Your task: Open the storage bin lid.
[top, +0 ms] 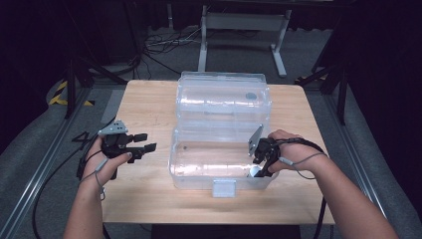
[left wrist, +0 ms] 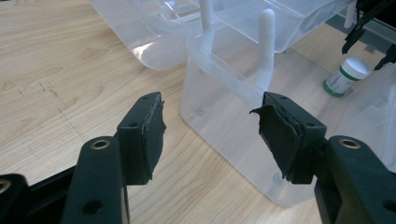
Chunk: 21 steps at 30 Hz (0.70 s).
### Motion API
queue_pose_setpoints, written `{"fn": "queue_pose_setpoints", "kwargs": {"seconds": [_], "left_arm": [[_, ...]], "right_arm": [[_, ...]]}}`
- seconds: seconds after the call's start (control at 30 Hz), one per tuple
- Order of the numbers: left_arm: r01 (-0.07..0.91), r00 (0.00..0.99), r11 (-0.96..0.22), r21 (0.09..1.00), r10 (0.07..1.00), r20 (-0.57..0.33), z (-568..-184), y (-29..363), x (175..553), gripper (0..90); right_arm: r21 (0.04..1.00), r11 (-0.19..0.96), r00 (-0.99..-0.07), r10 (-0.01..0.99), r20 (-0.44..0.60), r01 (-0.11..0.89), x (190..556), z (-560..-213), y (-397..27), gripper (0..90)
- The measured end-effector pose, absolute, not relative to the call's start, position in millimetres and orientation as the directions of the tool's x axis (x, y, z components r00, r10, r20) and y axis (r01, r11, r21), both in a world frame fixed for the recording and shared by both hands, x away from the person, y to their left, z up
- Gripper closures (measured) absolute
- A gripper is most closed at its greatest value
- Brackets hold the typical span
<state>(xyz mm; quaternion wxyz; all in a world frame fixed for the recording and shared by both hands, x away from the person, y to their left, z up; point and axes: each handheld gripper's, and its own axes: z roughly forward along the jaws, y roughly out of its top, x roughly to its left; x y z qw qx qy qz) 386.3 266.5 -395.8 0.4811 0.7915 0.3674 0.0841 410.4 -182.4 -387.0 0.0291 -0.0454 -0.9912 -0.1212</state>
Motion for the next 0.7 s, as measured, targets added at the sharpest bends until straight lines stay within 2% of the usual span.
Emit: {"fn": "queue_pose_setpoints", "kwargs": {"seconds": [0.47, 0.7], "left_arm": [[0.484, 0.735, -0.282, 0.828, 0.644, -0.210, -390.4, 259.5, 383.4, 40.9], [0.477, 0.744, -0.285, 0.832, 0.635, -0.209, -387.7, 256.7, 382.0, 41.1]], "right_arm": [[0.401, 0.901, -0.985, 0.164, 0.045, 0.168, 405.8, -355.0, -203.5, 48.1], [0.510, 0.844, -0.984, 0.176, 0.024, 0.164, 406.2, -335.1, -210.0, 48.8]]}}
